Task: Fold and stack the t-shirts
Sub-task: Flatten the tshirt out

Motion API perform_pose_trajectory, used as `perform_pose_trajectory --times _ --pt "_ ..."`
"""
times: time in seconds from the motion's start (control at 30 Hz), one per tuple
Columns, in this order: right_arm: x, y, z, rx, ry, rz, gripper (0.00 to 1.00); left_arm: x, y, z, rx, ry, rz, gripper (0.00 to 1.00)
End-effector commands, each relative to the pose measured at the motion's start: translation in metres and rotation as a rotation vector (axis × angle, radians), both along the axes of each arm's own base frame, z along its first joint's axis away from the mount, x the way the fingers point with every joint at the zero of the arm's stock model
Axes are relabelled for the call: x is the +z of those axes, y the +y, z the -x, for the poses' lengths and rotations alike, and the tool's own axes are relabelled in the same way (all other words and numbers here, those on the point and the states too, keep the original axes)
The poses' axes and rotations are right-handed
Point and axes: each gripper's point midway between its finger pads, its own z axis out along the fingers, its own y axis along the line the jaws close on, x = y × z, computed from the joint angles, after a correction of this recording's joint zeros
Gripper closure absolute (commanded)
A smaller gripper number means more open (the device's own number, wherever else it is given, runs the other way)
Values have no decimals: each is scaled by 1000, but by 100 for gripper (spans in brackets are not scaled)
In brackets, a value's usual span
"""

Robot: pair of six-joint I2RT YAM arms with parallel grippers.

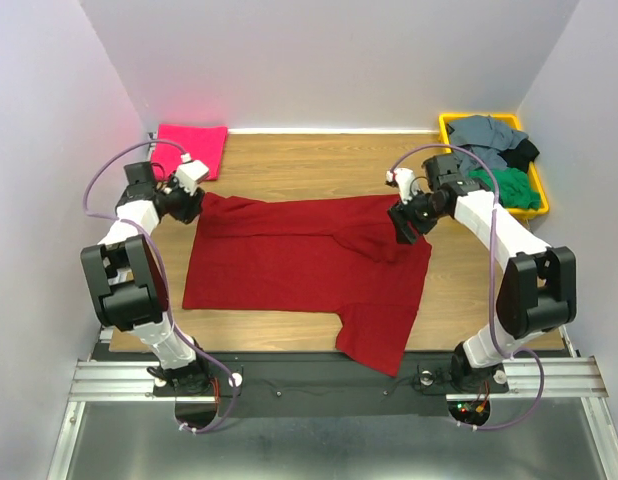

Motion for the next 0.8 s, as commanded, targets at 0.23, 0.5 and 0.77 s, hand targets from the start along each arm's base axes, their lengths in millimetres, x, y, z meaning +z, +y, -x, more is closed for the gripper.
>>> perform_pose_trajectory --times 0.23,0.5,0.77 --pt "32 0 -78 -121 -31 -66 43 57 9 -18 124 -63 153 45" --pt "0 -34 -132 -409 69 -82 53 45 24 -58 349 24 235 48" --pt "-12 -50 -121 -492 139 -117 53 27 15 -44 361 105 276 48"
